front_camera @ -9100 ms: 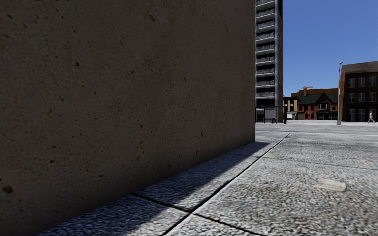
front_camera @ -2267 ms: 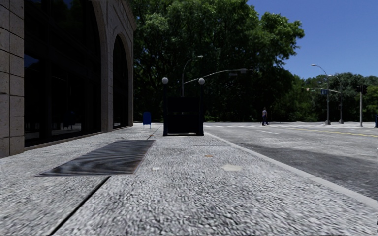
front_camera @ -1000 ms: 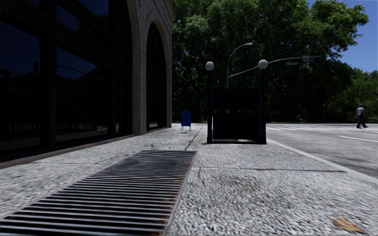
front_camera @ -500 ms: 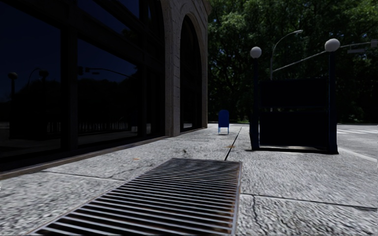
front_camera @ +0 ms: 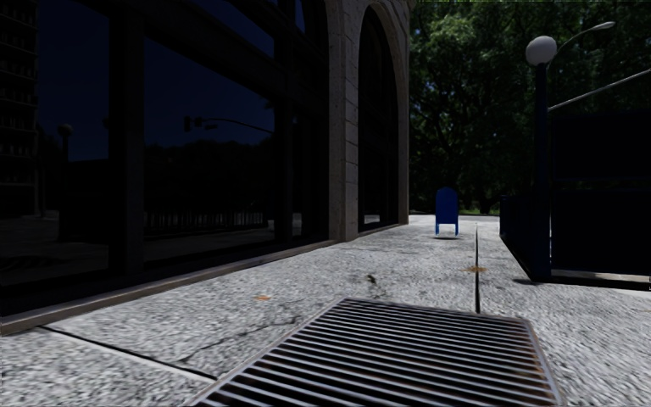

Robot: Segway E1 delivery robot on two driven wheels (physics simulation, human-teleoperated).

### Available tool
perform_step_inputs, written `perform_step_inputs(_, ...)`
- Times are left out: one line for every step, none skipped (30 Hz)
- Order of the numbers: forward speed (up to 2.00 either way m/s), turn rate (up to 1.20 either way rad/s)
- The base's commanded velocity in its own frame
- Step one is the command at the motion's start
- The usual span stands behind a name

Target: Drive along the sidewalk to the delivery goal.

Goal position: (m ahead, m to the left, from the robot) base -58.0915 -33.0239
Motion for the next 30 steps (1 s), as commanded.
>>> perform_step_inputs(2.0, 0.0)
perform_step_inputs(2.0, 0.0)
perform_step_inputs(2.0, 0.0)
perform_step_inputs(2.0, 0.0)
perform_step_inputs(2.0, -0.09)
perform_step_inputs(2.0, -0.27)
perform_step_inputs(2.0, -0.34)
perform_step_inputs(2.0, -0.36)
perform_step_inputs(2.0, -0.36)
perform_step_inputs(2.0, -0.36)
perform_step_inputs(2.0, -0.36)
perform_step_inputs(2.0, -0.36)
perform_step_inputs(2.0, -0.36)
perform_step_inputs(2.0, -0.36)
perform_step_inputs(2.0, -0.37)
perform_step_inputs(2.0, -0.37)
perform_step_inputs(2.0, -0.37)
perform_step_inputs(2.0, -0.37)
perform_step_inputs(2.0, -0.37)
perform_step_inputs(2.0, -0.37)
perform_step_inputs(2.0, -0.37)
perform_step_inputs(2.0, -0.37)
perform_step_inputs(2.0, -0.37)
perform_step_inputs(2.0, -0.37)
perform_step_inputs(2.0, -0.37)
perform_step_inputs(2.0, -0.37)
perform_step_inputs(2.0, -0.37)
perform_step_inputs(2.0, -0.37)
perform_step_inputs(2.0, -0.35)
perform_step_inputs(2.0, -0.35)
